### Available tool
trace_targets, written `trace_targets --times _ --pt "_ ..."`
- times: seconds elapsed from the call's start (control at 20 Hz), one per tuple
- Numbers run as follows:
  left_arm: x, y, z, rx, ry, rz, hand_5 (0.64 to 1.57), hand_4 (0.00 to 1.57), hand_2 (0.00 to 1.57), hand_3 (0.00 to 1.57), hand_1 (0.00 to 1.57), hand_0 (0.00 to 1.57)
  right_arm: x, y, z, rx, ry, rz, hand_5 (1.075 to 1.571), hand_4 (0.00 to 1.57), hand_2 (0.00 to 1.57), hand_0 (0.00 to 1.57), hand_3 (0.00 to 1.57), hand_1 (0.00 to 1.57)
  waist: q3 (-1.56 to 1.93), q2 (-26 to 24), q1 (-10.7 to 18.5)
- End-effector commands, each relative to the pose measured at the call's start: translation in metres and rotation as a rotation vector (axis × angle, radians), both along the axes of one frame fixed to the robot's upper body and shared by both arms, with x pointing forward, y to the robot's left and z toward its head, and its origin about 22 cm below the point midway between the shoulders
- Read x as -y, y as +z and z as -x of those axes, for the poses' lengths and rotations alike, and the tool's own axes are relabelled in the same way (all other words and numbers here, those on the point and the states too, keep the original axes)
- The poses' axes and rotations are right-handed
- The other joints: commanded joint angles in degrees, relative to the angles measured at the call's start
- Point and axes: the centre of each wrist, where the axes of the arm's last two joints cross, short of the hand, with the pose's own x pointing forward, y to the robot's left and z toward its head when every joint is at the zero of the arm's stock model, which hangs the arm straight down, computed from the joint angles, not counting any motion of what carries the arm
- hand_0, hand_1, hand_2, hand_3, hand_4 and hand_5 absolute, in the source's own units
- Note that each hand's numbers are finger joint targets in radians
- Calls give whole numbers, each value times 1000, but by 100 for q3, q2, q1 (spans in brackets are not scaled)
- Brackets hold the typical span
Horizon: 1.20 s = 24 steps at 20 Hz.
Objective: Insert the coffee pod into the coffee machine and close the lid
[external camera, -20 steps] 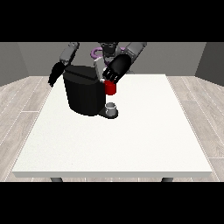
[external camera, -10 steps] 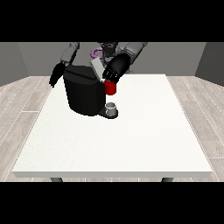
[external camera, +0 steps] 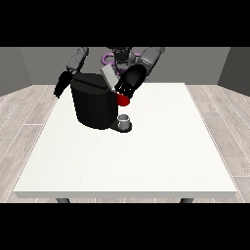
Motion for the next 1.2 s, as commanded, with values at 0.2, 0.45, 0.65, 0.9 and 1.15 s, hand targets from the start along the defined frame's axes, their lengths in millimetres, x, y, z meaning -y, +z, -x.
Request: trace_targets --times 0.2,0.45,0.65,0.9,1.15 --pt "21 11 -1 57 -41 43 1571 0 1211 957 1247 1247 7 -2 -6 7 -15 15 1571 99 0 0 0 0 -9 34 58" --pt "-9 21 2 131 -7 31 1571 0 1202 978 1224 1224 -1 20 -7 78 21 28 1571 218 0 0 0 0 -11 421 -256" --pt "1 30 3 146 -54 5 1571 0 1174 886 1222 1222 -2 26 -15 54 7 28 1571 185 0 0 0 0 -10 321 -30" --pt "26 0 -1 130 -63 -62 1571 0 982 695 925 925 4 -7 -6 2 -17 18 1571 173 0 0 0 0 -7 92 56" --pt "-30 17 5 184 3 -85 1571 0 668 537 0 0 -2 19 -6 34 2 55 1571 152 0 0 0 0 -12 284 -141"
